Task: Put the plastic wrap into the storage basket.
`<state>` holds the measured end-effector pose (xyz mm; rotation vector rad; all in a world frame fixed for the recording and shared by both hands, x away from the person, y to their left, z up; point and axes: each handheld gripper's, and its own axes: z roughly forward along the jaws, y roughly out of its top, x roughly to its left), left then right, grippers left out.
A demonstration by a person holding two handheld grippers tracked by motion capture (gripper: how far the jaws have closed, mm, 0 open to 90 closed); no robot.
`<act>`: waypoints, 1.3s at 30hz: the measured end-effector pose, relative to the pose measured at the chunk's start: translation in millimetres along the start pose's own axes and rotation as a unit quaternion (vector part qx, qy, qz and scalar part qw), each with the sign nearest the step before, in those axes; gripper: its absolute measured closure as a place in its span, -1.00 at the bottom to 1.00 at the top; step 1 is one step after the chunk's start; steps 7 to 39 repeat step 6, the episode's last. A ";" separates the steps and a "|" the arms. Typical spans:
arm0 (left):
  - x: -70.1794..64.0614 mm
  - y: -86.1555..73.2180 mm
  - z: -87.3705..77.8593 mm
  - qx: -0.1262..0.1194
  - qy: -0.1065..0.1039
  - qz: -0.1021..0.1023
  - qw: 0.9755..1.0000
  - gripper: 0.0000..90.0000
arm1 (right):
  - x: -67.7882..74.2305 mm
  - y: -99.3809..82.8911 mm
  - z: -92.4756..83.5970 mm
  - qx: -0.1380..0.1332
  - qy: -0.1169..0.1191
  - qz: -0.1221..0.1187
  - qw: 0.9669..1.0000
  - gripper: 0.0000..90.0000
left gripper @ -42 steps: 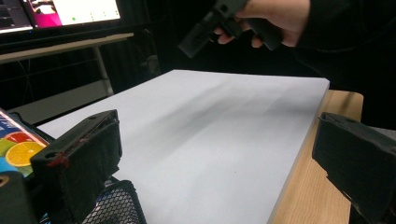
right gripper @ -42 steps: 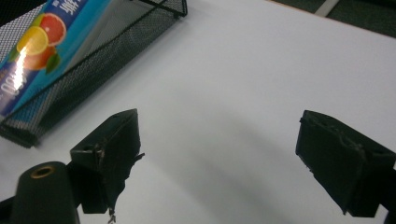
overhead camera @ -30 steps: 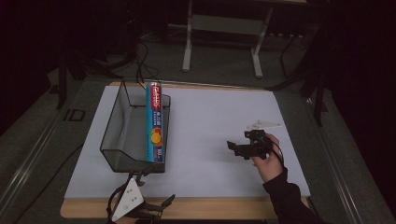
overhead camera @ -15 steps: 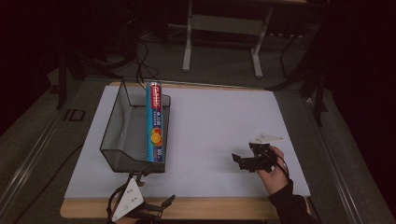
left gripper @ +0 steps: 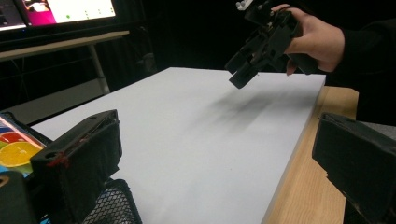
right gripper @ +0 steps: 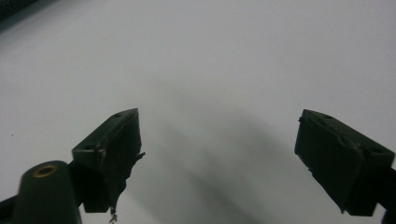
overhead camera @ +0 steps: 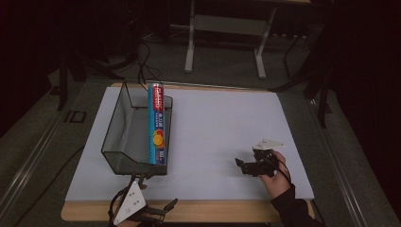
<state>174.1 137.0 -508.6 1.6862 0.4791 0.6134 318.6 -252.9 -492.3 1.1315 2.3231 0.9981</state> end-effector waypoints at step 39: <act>-0.6 0.2 0.4 0.002 -0.001 0.001 1.000 -0.95 | 0.5 0.0 0.6 0.001 -0.002 -0.007 1.000 -0.67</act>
